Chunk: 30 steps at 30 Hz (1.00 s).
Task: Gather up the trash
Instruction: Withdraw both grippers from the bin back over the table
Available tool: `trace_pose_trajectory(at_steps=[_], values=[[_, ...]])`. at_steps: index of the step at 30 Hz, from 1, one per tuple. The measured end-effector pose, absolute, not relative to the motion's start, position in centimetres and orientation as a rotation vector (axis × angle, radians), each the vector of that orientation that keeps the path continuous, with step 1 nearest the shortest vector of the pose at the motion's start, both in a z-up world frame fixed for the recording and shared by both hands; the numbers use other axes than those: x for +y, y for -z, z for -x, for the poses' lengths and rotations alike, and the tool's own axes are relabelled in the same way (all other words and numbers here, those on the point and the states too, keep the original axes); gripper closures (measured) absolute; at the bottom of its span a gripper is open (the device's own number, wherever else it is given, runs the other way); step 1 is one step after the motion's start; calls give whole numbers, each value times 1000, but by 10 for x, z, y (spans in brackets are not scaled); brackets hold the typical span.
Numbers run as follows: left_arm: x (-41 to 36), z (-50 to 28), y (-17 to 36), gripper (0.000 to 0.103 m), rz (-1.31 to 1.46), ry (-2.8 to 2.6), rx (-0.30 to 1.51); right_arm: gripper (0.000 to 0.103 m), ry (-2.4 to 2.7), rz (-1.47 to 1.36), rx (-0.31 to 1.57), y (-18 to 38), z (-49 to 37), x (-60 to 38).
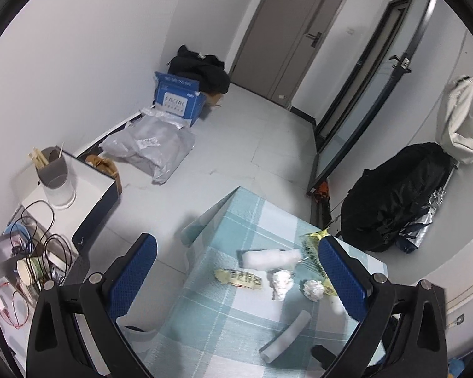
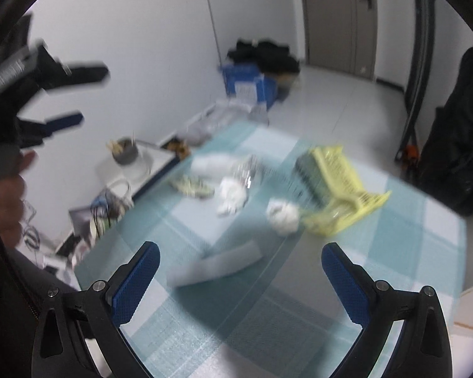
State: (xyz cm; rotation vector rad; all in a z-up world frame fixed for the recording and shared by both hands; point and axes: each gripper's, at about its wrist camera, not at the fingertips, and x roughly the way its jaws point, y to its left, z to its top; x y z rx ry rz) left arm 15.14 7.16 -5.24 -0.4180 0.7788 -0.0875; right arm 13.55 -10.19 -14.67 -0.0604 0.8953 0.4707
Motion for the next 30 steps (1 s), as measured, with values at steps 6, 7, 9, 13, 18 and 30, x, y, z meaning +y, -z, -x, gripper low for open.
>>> trace_pose_trajectory(at_steps=[6, 7, 9, 13, 18, 30], values=[[85, -151, 57, 3, 446, 60, 806, 6, -381, -15, 1039, 174, -155, -97], [87, -152, 58, 3, 449, 57, 809, 8, -372, -44, 1061, 177, -158, -97], [91, -153, 61, 3, 461, 50, 820, 14, -361, -71, 1083, 181, -160, -96], [98, -153, 64, 3, 483, 31, 833, 19, -287, -94, 1086, 184, -162, -93], [104, -153, 65, 3, 484, 12, 839, 46, -247, -118, 1092, 187, -166, -84], [114, -151, 67, 3, 507, -25, 848, 96, -235, -44, 1054, 181, -163, -77]])
